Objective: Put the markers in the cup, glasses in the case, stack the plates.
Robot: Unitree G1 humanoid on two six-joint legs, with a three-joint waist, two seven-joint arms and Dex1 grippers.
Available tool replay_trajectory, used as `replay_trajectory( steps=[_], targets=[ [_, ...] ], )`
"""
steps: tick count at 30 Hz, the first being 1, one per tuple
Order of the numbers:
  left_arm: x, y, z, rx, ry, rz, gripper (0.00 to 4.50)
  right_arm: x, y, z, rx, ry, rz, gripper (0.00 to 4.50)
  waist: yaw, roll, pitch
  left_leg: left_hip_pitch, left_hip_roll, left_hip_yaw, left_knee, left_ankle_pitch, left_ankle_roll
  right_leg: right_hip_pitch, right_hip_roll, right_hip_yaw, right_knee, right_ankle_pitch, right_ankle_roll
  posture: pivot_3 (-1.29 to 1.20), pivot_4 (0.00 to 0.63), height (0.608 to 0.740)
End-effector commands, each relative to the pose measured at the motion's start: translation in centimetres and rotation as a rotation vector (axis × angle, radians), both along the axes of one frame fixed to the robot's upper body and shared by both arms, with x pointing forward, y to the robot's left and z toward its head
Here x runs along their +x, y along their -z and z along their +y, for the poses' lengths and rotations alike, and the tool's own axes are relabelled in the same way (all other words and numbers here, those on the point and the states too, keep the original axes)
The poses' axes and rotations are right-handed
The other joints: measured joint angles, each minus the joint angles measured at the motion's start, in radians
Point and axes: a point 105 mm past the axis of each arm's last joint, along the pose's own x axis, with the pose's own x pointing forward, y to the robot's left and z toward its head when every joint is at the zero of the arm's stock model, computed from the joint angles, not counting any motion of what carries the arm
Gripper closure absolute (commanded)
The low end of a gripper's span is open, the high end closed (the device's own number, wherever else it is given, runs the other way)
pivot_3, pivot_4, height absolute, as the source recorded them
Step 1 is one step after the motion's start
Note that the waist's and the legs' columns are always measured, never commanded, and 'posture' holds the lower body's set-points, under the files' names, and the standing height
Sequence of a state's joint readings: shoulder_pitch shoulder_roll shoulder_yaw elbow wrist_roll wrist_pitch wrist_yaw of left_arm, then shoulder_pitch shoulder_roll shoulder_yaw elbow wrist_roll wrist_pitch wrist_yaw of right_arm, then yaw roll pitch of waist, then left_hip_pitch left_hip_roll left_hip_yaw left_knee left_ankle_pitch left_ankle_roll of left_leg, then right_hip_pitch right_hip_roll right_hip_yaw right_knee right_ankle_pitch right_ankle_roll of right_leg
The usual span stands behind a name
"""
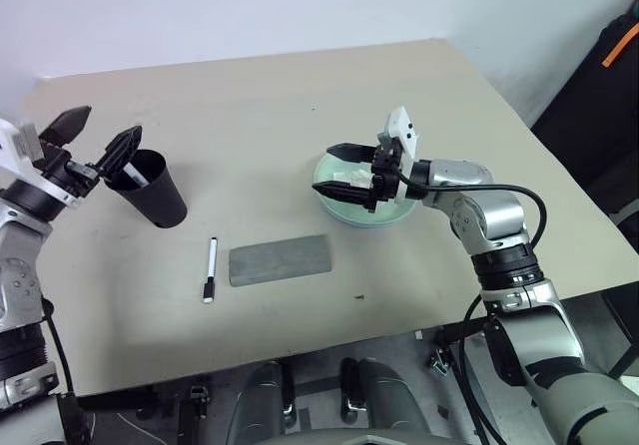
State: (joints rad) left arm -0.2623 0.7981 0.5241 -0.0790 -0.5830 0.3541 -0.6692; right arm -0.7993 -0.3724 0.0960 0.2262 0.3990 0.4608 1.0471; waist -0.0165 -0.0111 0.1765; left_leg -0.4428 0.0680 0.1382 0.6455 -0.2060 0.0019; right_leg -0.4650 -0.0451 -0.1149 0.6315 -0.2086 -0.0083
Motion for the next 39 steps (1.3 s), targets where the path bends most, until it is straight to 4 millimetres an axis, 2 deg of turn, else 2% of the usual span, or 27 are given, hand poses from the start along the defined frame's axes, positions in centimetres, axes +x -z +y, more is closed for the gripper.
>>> replay_trajectory(
  steps=[1, 3, 6, 10, 14, 17, 21, 25, 30, 33, 39],
  targets=[
    [-1.8, -1.1, -1.1, 0.036, -0.009, 0.041, 0.03, 0.2, -2.2, -0.3, 0.05, -0.019, -0.086, 0.0, 0.0, 0.0, 0.0, 0.0, 0.0, 0.0, 0.0, 0.0, 0.0, 0.0, 0.0, 0.0, 0.0, 0.0, 0.0, 0.0, 0.15, 0.74],
    [-3.3, -1.1, -2.1, 0.018, 0.03, 0.083, 0.03, 0.2, -2.4, -0.5, 0.054, -0.033, -0.107, 0.0, -0.003, 0.0, 0.0, 0.0, 0.0, 0.0, -0.001, 0.0, 0.0, -0.001, 0.0, 0.0, 0.0, 0.0, 0.0, 0.0, 0.15, 0.74],
    [-5.2, -0.5, -2.3, 0.075, -0.04, 0.128, 0.03, -0.5, -2.5, -0.6, 0.056, -0.09, -0.104, 0.0, 0.0, 0.0, 0.001, 0.0, 0.0, 0.0, -0.001, 0.0, 0.0, -0.001, 0.0, 0.0, 0.0, 0.0, 0.0, 0.0, 0.15, 0.74],
    [-7.6, 2.0, -3.4, 0.08, 0.014, 0.316, 0.03, -1.5, -2.7, -0.9, 0.067, -0.165, -0.098, 0.0, 0.001, 0.001, 0.001, 0.0, 0.0, 0.0, -0.001, 0.0, 0.0, -0.001, 0.0, 0.0, -0.001, -0.002, -0.003, 0.0, 0.15, 0.74],
    [-8.6, 4.6, -2.8, 0.071, -0.057, 0.48, 0.03, -2.2, -2.8, -0.8, 0.065, -0.216, -0.119, 0.0, 0.003, 0.002, 0.002, 0.0, 0.0, -0.001, 0.0, 0.0, -0.001, 0.0, 0.0, 0.0, -0.001, -0.002, -0.004, 0.0, 0.15, 0.74],
    [-8.6, 5.7, -2.9, 0.039, -0.091, 0.512, 0.03, -2.5, -2.8, -0.8, 0.064, -0.228, -0.125, 0.0, 0.004, 0.002, 0.002, 0.0, 0.0, -0.002, -0.001, -0.001, -0.001, -0.001, -0.001, -0.001, -0.002, -0.002, -0.004, 0.0, 0.15, 0.74],
    [-7.5, 7.4, -3.2, -0.007, -0.165, 0.55, 0.03, -2.8, -2.8, -0.8, 0.069, -0.237, -0.121, 0.0, 0.005, 0.002, 0.002, 0.0, 0.0, -0.003, -0.001, -0.001, -0.001, 0.0, -0.001, 0.0, -0.003, -0.002, -0.004, 0.0, 0.15, 0.74],
    [-5.8, 8.9, -4.0, -0.034, -0.24, 0.579, 0.03, -2.2, -2.7, -1.1, 0.065, -0.18, -0.14, 0.0, 0.005, 0.002, 0.002, -0.001, -0.001, -0.002, -0.002, -0.001, -0.001, 0.0, -0.001, 0.0, -0.003, -0.002, -0.004, 0.0, 0.15, 0.74],
    [-5.1, 10.5, -5.9, -0.062, -0.223, 0.643, 0.03, -1.7, -2.6, -1.8, 0.058, -0.125, -0.143, 0.0, 0.003, 0.001, 0.001, -0.001, -0.001, -0.002, -0.001, 0.0, 0.0, 0.0, -0.001, 0.0, -0.002, -0.002, -0.003, 0.0, 0.15, 0.74],
    [-5.0, 11.7, -6.2, -0.059, -0.255, 0.691, 0.03, -1.6, -2.5, -2.2, 0.051, -0.109, -0.143, 0.0, 0.004, 0.001, 0.001, 0.0, -0.001, -0.002, -0.001, 0.0, 0.0, 0.0, 0.0, 0.0, -0.001, -0.002, -0.003, 0.0, 0.15, 0.74],
    [-4.4, 13.0, -7.5, -0.073, -0.246, 0.769, 0.03, -1.6, -2.4, -2.4, 0.048, -0.088, -0.136, 0.0, 0.006, 0.001, 0.001, 0.0, -0.001, -0.002, 0.001, 0.0, 0.0, 0.001, 0.0, 0.0, -0.001, -0.002, -0.003, 0.0, 0.15, 0.74]
  ],
)
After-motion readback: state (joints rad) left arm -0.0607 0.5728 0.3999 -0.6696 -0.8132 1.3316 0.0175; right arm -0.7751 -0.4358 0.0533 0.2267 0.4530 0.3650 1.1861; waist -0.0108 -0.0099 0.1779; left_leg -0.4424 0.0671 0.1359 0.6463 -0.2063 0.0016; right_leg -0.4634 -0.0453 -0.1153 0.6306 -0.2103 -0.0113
